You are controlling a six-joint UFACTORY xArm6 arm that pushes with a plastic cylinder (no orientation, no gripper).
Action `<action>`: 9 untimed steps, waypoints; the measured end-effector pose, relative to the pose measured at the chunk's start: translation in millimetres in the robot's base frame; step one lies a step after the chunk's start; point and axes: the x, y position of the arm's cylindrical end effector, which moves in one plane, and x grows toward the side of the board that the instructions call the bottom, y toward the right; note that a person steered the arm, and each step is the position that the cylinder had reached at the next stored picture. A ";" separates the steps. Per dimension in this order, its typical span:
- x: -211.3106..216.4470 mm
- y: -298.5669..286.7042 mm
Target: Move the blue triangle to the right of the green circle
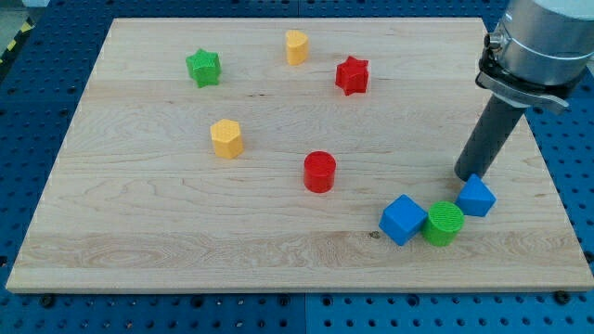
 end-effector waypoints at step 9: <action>-83.3 -190.9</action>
